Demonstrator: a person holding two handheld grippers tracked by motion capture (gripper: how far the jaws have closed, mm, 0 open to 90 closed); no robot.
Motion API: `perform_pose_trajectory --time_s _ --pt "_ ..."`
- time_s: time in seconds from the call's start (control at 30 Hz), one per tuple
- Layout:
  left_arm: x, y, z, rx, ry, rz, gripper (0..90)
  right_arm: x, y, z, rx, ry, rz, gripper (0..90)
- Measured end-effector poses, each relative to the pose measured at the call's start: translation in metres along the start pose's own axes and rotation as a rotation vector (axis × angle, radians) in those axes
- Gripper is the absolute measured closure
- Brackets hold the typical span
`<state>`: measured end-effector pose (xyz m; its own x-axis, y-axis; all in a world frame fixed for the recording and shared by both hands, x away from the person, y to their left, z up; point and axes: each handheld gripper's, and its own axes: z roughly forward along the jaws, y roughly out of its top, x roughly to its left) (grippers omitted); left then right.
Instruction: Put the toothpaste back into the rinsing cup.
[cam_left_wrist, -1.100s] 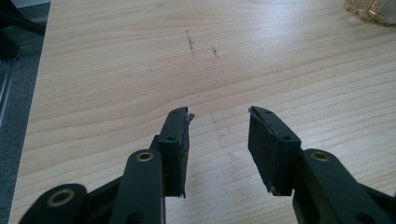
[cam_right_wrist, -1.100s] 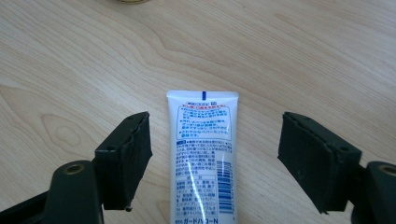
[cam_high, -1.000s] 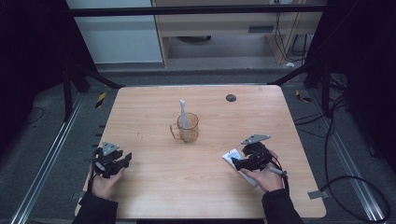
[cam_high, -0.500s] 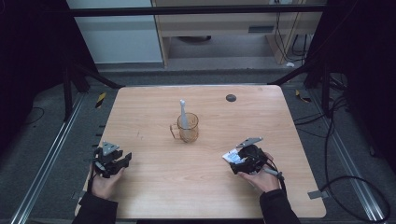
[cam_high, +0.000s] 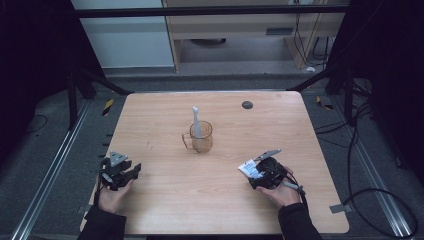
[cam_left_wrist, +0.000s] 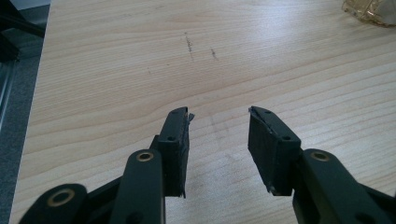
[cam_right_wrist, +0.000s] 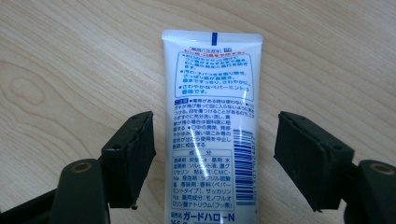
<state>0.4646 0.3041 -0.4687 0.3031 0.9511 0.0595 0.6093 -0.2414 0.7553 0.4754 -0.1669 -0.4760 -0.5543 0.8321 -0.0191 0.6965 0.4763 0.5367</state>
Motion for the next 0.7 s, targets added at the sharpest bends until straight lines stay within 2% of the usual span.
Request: perform_pose_trajectory --time_s 0.47,0.7 --pt "0.0006 -0.0003 0.0001 -0.002 -0.005 -0.004 57.3 -0.0002 0.0013 0.0057 0.029 0.002 0.007 37.8" --pt "0.0009 -0.0004 0.0003 0.0 -0.005 -0.005 57.3 -0.0008 0.0028 0.0073 0.058 0.021 0.017 41.0"
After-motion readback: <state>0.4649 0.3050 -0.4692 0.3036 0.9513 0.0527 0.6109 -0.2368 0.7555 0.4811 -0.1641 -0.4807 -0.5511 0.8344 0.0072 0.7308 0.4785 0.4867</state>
